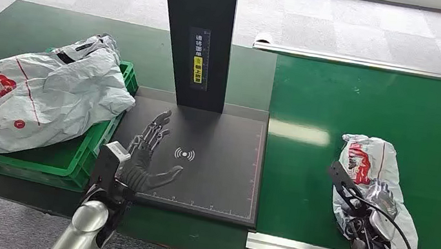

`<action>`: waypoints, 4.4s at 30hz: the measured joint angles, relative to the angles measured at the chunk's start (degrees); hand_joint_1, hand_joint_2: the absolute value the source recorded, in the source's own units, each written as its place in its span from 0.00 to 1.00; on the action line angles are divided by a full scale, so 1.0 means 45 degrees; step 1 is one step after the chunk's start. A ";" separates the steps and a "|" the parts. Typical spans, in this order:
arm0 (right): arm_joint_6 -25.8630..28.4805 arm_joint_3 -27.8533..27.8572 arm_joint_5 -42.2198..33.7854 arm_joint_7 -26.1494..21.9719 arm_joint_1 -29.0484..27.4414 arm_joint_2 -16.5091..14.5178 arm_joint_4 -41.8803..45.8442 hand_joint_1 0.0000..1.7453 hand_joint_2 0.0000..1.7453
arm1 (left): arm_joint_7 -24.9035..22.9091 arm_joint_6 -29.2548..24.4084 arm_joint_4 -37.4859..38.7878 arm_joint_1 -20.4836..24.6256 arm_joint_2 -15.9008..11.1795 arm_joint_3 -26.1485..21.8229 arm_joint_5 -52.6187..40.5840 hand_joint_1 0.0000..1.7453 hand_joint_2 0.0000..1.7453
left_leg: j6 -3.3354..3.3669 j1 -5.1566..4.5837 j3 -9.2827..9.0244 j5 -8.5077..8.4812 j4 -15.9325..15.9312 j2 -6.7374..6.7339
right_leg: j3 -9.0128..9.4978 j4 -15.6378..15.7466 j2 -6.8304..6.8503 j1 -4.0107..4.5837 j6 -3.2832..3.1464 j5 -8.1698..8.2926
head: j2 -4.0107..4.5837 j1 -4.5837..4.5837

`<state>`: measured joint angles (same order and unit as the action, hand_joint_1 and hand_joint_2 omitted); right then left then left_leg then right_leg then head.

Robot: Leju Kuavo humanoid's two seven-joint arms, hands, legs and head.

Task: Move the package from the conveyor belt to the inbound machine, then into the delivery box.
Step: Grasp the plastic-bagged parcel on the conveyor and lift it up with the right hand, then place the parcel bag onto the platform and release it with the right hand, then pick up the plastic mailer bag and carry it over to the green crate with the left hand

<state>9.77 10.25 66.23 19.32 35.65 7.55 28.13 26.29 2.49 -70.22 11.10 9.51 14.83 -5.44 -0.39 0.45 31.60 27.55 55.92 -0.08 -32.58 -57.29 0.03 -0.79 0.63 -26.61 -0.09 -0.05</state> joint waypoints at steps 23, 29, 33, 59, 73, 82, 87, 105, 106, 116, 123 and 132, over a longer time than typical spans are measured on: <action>0.1619 0.1058 -0.2470 -0.4897 0.0283 -0.1003 0.1066 1.00 1.00 | -0.0078 -0.1036 -0.0897 -0.0483 -0.0111 -0.0317 -0.0347 0.00 1.00 | 0.0000 0.0001 0.0000 -0.0001 0.0000 0.0001 | -0.0001 -0.0002 0.0002 0.0001 0.0000 0.0000 | 0.0000 -0.0001; 0.1613 0.1161 -0.2600 -0.4940 0.0269 -0.1139 0.1411 1.00 1.00 | -0.0078 -0.1085 -0.0976 -0.0504 -0.0130 -0.0335 -0.0393 0.00 1.00 | 0.0000 0.0000 -0.0001 -0.0001 0.0000 0.0000 | -0.0001 -0.0002 0.0001 0.0001 0.0000 0.0000 | 0.0000 -0.0002; 0.1613 0.1192 -0.2604 -0.4945 0.0244 -0.1184 0.1508 1.00 1.00 | -0.0078 -0.1088 -0.1004 -0.0508 -0.0140 -0.0342 -0.0393 0.00 1.00 | 0.0000 0.0001 -0.0001 -0.0001 0.0000 0.0000 | -0.0002 -0.0002 0.0001 0.0001 0.0000 0.0000 | 0.0000 -0.0002; 0.2491 -0.4730 -0.5530 -1.1608 -0.3425 -0.2089 0.8822 1.00 1.00 | 0.1050 -0.2885 -0.1268 -0.0021 0.0009 -0.0535 0.0308 0.00 1.00 | -0.0003 0.0010 -0.0001 -0.0003 -0.0005 -0.0010 | -0.0012 -0.0002 0.0010 0.0010 -0.0003 -0.0003 | 0.0000 0.0001; 0.1785 -0.8271 -0.1637 -0.8341 -0.3848 -0.1632 0.8621 1.00 1.00 | 0.1288 -0.2652 -0.0906 0.0403 0.0012 -0.0542 0.0685 0.00 1.00 | -0.0003 0.0009 0.0003 -0.0002 -0.0005 -0.0007 | -0.0014 -0.0002 0.0008 0.0009 -0.0003 -0.0003 | 0.0000 -0.0001; 0.0427 -0.9084 -0.0837 -0.6835 -0.3315 -0.1580 0.7098 1.00 1.00 | 0.1279 -0.2646 -0.0806 0.0460 0.0010 -0.0529 0.0809 0.00 1.00 | -0.0003 0.0007 0.0000 -0.0002 -0.0004 -0.0008 | -0.0007 -0.0002 0.0006 0.0007 -0.0003 -0.0002 | 0.0000 -0.0002; 0.1933 -0.9330 0.0002 -0.6853 -0.2969 -0.1553 0.6467 1.00 1.00 | 0.1200 -0.2546 -0.0775 0.0482 0.0010 -0.0436 0.0989 0.00 1.00 | -0.0003 0.0007 -0.0004 -0.0003 -0.0002 -0.0007 | -0.0006 -0.0002 0.0006 0.0007 -0.0003 -0.0002 | 0.0000 -0.0002; 0.4254 -0.8891 -0.0019 -0.8209 -0.2971 -0.1474 0.6392 0.00 1.00 | 0.1064 -0.2382 -0.0680 0.0712 0.0039 -0.0066 0.1183 0.00 1.00 | -0.0003 0.0008 -0.0002 -0.0002 -0.0003 -0.0011 | -0.0012 -0.0002 0.0004 0.0008 -0.0003 -0.0002 | 0.0000 -0.0002; 0.4363 -0.8884 -0.0059 -0.8283 -0.2979 -0.1474 0.6392 0.00 1.00 | 0.1064 -0.2370 -0.0675 0.0713 0.0039 -0.0064 0.1185 0.00 1.00 | -0.0003 0.0008 -0.0003 -0.0002 -0.0002 -0.0011 | -0.0012 -0.0002 0.0004 0.0008 -0.0003 -0.0002 | 0.0000 -0.0002; 0.4279 -0.8313 -0.4574 -1.1103 -0.3574 -0.1473 0.7460 0.00 1.00 | 0.1067 -0.2180 -0.0464 0.0916 0.0032 0.0005 0.1261 0.00 1.00 | -0.0003 0.0007 0.0000 -0.0002 -0.0002 -0.0009 | -0.0013 -0.0001 0.0004 0.0008 -0.0003 -0.0002 | 0.0000 -0.0002; -0.1656 -0.6680 -1.3471 -1.1813 -0.4266 -0.1621 0.9389 0.00 1.00 | 0.1257 -0.2016 -0.0087 0.1044 -0.0026 0.0258 0.1307 0.00 1.00 | -0.0003 0.0007 0.0000 -0.0002 -0.0002 -0.0008 | -0.0012 -0.0001 0.0005 0.0008 -0.0003 -0.0002 | 0.0000 -0.0001; -0.2102 -0.4372 -1.6404 -1.1051 -0.4350 -0.1848 0.9708 0.00 1.00 | 0.1333 -0.2135 0.1267 0.1992 0.0093 0.1573 -0.0350 0.00 1.00 | -0.0002 0.0005 0.0000 -0.0002 0.0002 -0.0003 | -0.0011 0.0000 0.0006 0.0005 -0.0002 0.0001 | 0.0000 -0.0002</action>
<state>0.31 -9.42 -7.59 -30.41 16.08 -0.76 71.82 32.29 -7.12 -64.51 20.07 9.93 21.91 -7.02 -0.40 0.47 31.60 27.54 55.93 -0.09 -32.63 -57.29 0.06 -0.77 0.62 -26.61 -0.09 -0.07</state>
